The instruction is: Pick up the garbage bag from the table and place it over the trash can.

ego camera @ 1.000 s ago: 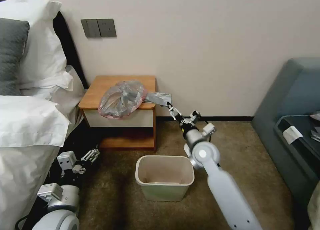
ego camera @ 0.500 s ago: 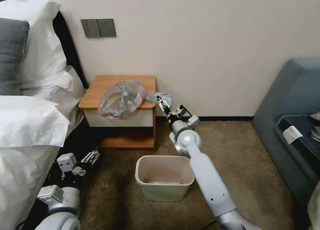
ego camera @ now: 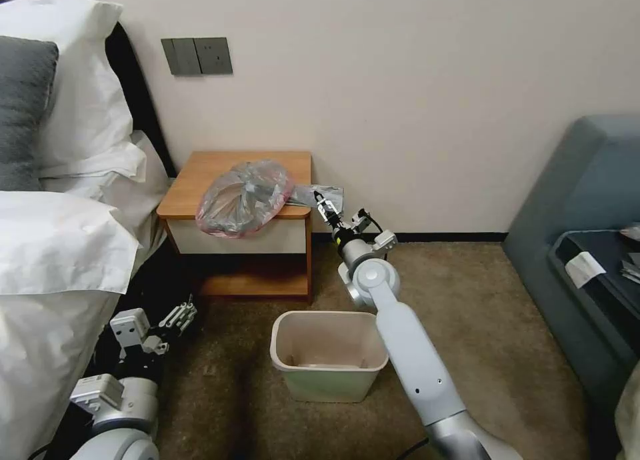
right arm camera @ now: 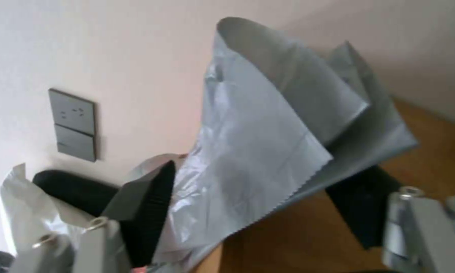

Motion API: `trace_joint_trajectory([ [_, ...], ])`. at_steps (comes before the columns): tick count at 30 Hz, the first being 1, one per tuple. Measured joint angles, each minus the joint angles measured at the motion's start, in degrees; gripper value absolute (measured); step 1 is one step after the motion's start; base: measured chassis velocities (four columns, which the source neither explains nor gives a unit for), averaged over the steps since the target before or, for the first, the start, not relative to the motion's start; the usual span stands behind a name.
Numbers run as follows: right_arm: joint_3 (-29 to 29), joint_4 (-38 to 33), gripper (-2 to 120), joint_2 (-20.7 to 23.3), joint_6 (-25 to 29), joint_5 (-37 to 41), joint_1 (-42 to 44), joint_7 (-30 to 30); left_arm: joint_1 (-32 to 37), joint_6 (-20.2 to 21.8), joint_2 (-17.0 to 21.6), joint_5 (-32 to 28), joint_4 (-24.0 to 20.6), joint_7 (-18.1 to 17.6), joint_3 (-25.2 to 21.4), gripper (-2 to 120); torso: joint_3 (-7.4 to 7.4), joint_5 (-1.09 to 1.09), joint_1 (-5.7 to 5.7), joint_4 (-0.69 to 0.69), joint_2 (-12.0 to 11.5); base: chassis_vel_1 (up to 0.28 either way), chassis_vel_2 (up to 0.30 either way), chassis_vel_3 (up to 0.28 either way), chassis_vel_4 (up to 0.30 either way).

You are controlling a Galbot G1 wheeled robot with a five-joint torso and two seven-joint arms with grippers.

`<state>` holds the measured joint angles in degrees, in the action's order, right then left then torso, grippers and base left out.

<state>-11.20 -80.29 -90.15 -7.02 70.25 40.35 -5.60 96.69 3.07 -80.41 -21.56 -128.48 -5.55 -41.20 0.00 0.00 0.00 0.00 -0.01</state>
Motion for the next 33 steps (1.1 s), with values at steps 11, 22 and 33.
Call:
trace_joint_trajectory([
  [11,0.01,0.4,32,-0.05,0.42,-1.51,-0.61,0.86,-0.26,-0.01,0.19,0.0,0.15,-0.03,0.16,91,0.0,0.0,0.0,0.0,0.01,0.0,0.0,0.0,0.0],
  [22,0.09,0.55,0,-0.07,0.54,-2.33,-1.1,1.17,-0.63,0.04,0.62,-0.2,0.6,-0.15,0.12,91,0.0,0.0,0.0,0.0,0.01,0.0,0.0,0.0,0.0],
  [33,2.02,-10.08,0,1.91,1.84,-2.84,4.45,-5.43,-1.21,0.05,1.12,-0.97,0.91,-1.19,-0.36,91,0.0,0.0,0.0,0.01,0.01,0.0,0.0,0.0,0.0],
])
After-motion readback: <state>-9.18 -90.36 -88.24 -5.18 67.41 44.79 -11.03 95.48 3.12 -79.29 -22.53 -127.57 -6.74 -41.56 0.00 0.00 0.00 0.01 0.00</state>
